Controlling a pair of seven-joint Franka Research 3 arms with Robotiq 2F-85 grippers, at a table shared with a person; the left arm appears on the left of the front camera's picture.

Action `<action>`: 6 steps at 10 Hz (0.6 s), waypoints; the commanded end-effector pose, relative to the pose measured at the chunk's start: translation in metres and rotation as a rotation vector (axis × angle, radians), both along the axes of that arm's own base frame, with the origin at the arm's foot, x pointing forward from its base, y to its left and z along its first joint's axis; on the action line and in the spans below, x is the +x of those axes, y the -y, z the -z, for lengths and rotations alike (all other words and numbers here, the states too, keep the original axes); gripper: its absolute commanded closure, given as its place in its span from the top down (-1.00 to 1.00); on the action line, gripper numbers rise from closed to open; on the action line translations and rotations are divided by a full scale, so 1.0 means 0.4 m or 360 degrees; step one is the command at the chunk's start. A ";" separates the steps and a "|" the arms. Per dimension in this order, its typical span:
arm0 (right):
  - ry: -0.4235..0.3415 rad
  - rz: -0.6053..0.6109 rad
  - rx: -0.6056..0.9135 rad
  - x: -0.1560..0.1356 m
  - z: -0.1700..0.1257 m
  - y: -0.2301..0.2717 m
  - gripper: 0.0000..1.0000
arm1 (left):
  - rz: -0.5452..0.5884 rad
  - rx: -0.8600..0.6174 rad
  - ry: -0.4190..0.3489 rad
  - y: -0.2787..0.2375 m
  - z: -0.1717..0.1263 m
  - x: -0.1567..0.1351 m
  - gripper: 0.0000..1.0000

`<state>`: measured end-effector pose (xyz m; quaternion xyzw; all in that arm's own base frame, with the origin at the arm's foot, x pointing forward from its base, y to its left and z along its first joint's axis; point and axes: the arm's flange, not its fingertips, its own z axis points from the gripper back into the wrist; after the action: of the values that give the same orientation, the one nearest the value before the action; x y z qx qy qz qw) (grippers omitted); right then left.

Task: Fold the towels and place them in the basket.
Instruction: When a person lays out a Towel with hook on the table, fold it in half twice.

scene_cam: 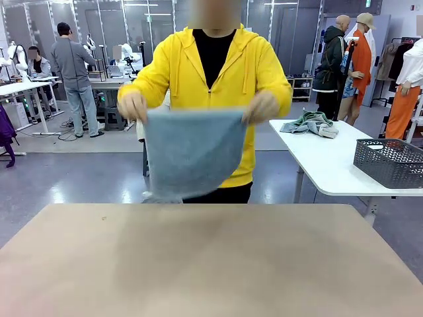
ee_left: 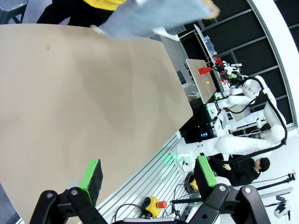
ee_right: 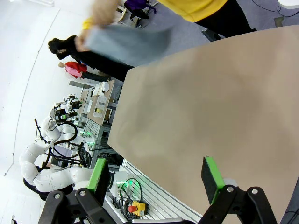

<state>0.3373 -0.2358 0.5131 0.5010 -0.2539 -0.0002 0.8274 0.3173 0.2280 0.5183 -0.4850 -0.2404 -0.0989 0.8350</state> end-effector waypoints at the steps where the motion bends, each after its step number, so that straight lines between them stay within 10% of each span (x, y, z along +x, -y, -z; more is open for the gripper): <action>1: 0.0009 -0.0007 0.0014 0.000 -0.001 -0.001 1.00 | 0.0010 -0.0004 0.0008 0.000 -0.001 -0.003 1.00; 6: 0.0009 -0.0007 0.0014 0.000 -0.001 -0.001 1.00 | 0.0010 -0.0004 0.0008 0.000 -0.001 -0.003 1.00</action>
<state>0.3373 -0.2358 0.5131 0.5010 -0.2539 -0.0002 0.8274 0.3173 0.2280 0.5183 -0.4850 -0.2404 -0.0989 0.8350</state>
